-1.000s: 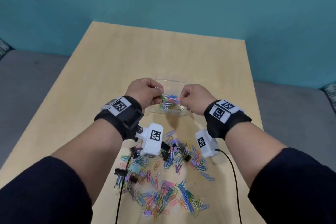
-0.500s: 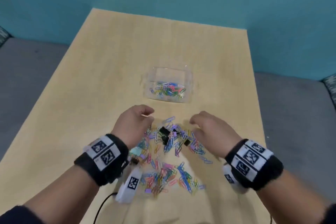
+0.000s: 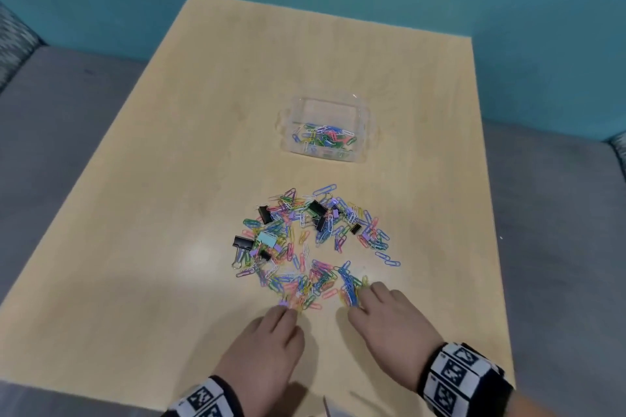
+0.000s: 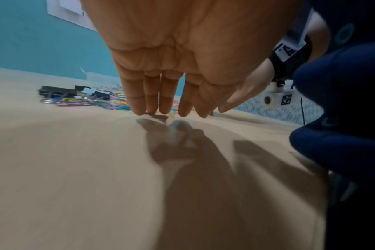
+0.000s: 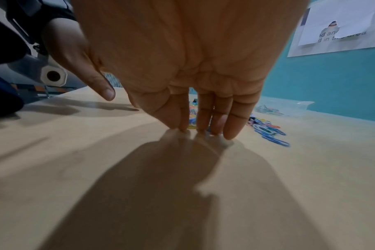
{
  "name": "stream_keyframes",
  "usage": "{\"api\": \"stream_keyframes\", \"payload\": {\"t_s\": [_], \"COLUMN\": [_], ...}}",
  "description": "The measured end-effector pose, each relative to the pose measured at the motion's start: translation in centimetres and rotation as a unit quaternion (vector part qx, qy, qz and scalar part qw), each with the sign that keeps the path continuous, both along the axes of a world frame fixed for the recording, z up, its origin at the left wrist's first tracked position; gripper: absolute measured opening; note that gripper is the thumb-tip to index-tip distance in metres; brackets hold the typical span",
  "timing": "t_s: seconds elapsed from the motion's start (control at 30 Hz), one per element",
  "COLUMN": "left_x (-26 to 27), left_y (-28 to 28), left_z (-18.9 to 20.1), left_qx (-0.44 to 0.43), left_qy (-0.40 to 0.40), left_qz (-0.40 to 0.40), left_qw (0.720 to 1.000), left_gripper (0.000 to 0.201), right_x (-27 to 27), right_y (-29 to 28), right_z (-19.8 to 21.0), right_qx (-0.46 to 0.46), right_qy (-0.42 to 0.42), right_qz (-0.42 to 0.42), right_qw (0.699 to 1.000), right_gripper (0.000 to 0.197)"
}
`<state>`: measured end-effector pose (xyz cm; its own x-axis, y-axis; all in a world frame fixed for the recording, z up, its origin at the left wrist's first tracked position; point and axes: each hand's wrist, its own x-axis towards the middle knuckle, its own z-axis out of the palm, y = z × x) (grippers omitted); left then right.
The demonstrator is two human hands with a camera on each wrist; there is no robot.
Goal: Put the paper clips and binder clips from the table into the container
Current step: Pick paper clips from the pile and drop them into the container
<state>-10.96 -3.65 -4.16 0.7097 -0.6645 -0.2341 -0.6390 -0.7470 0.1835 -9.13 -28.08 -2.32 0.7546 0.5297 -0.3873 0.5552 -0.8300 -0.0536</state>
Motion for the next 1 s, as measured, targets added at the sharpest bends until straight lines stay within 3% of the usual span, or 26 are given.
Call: {"api": "stream_keyframes", "payload": {"t_s": [0.17, 0.27, 0.37, 0.47, 0.63, 0.8, 0.9, 1.0], "left_x": [-0.1, 0.3, 0.8, 2.0, 4.7, 6.7, 7.2, 7.5], "left_y": [2.7, 3.0, 0.6, -3.0, -5.8, -5.4, -5.2, -4.7], "left_z": [0.5, 1.0, 1.0, 1.1, 0.6, 0.4, 0.5, 0.4], "left_qx": [0.031, 0.032, 0.013, 0.001, 0.02, 0.042, 0.023, -0.017], "left_qy": [-0.01, 0.004, 0.04, 0.077, 0.064, 0.057, 0.056, 0.053], "left_qz": [0.02, 0.056, 0.106, 0.145, 0.231, 0.204, 0.192, 0.172], "left_qw": [0.999, 0.998, 0.994, 0.986, 0.971, 0.976, 0.98, 0.984], "left_gripper": [0.021, 0.021, 0.055, 0.086, 0.082, 0.063, 0.048, 0.038], "right_x": [0.5, 0.3, 0.3, 1.0, 3.1, 4.0, 4.4, 4.5], "right_y": [2.0, 1.5, 1.5, 2.7, 4.8, 5.6, 5.5, 5.3], "right_z": [0.0, 0.4, 0.7, 0.3, -0.6, -1.3, -1.1, -1.1], "right_qx": [0.072, 0.088, 0.044, 0.043, 0.057, 0.088, 0.091, 0.086], "right_qy": [-0.005, -0.006, 0.04, 0.059, 0.031, -0.002, -0.028, -0.018], "right_qz": [0.026, -0.086, -0.195, -0.22, -0.208, -0.172, -0.143, -0.14], "right_qw": [0.997, 0.992, 0.979, 0.973, 0.976, 0.981, 0.985, 0.986], "right_gripper": [0.039, 0.045, 0.078, 0.096, 0.074, 0.055, 0.04, 0.04]}}
